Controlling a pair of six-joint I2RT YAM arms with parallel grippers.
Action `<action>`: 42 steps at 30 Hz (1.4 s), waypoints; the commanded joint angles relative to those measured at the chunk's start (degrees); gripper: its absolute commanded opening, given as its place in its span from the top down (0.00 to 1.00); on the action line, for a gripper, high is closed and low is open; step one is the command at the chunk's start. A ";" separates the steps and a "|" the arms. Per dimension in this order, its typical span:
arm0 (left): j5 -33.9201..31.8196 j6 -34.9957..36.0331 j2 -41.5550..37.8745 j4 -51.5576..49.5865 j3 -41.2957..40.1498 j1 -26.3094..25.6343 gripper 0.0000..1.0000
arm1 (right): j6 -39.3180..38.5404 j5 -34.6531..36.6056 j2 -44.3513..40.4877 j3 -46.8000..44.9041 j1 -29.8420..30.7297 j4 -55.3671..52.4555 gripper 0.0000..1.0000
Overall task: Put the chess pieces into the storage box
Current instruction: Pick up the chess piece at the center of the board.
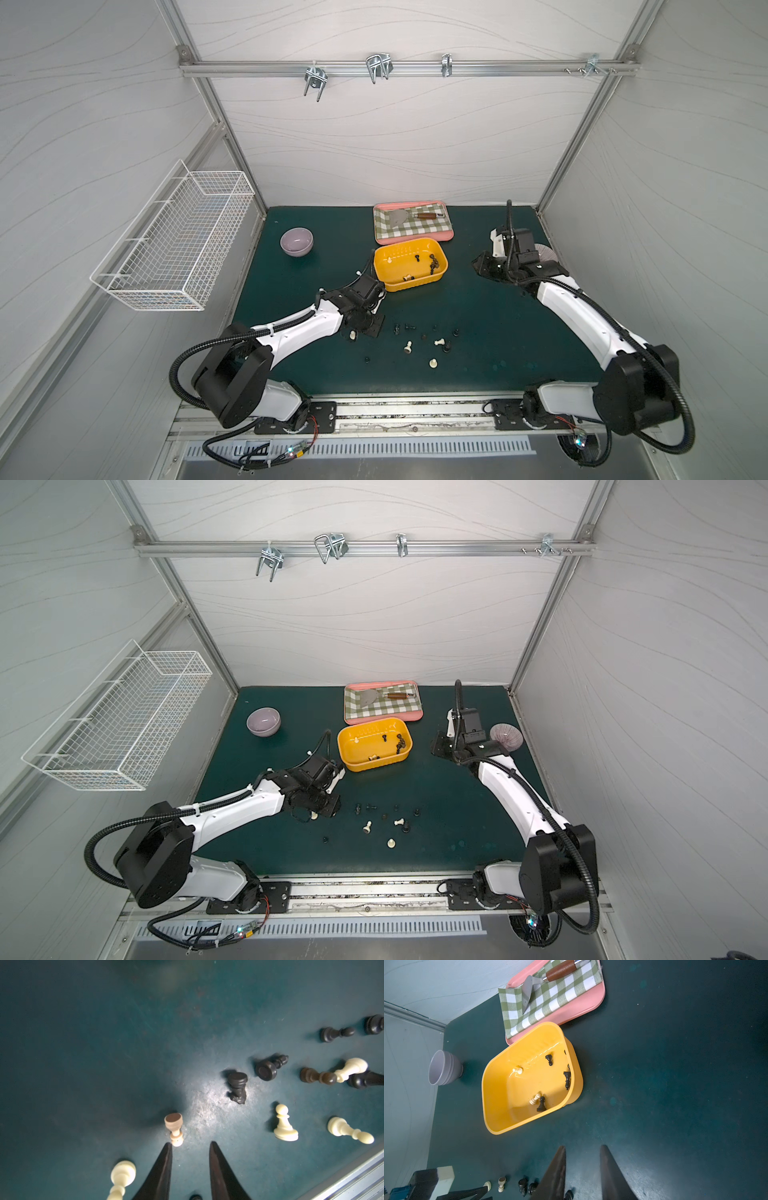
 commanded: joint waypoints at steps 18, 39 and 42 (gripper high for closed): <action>-6.81 -3.97 7.45 0.01 2.50 -2.40 0.68 | -2.26 -5.10 -4.69 -4.05 -4.29 -1.26 0.69; -7.35 -2.39 12.26 0.92 5.40 -2.49 0.77 | -3.30 -6.34 -2.86 -3.49 -5.81 -1.43 0.69; -6.83 -2.30 12.58 0.78 5.60 -2.46 0.80 | -3.26 -6.46 -2.69 -3.49 -5.82 -1.35 0.69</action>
